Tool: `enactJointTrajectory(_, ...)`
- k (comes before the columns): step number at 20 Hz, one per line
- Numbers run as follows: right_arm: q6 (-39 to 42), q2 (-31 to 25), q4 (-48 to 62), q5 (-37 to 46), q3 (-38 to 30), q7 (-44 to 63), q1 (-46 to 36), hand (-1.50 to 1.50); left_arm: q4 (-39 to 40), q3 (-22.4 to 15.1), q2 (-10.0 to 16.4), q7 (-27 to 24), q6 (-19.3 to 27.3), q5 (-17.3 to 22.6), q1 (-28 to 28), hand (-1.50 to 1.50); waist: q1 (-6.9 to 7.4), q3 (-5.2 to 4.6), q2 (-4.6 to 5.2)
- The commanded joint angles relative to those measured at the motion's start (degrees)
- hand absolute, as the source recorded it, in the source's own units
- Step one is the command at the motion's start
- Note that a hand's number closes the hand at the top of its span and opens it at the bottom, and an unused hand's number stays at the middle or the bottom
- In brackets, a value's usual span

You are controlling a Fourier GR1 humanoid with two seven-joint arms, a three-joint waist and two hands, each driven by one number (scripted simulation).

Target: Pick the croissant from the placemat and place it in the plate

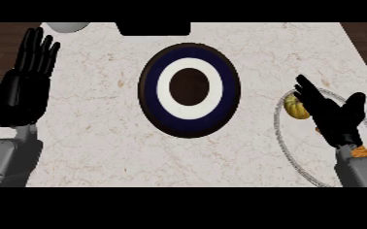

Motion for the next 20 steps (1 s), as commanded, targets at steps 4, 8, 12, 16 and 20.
enactJointTrajectory(4,20.19,-0.44,-12.01,2.87,13.78,-11.34,-2.32,1.50,-0.34,-2.69,3.36,3.79,0.09,-4.47,-0.95,0.00,0.90,-0.13,-0.56)
enactJointTrajectory(8,16.19,-14.93,-17.70,25.35,14.41,-14.38,-10.85,1.50,2.10,-4.86,3.66,5.54,-1.46,-5.16,1.61,0.00,-0.25,-1.05,-3.37)
enactJointTrajectory(12,7.18,-12.18,-17.14,34.01,19.86,-34.71,7.86,-1.50,-0.16,-4.50,4.69,9.19,-0.29,-5.46,0.69,0.00,-2.59,0.03,-0.27)
enactJointTrajectory(16,2.84,-9.32,-7.73,29.14,16.90,-54.43,16.66,-1.50,-1.97,-5.89,3.71,9.72,1.01,-7.18,1.28,0.00,-1.57,-0.04,0.16)
enactJointTrajectory(20,7.20,-14.62,-7.96,22.80,8.75,-65.44,18.41,-1.50,-1.71,-6.78,1.74,9.72,0.97,-8.51,1.21,0.00,-1.02,-0.38,0.22)
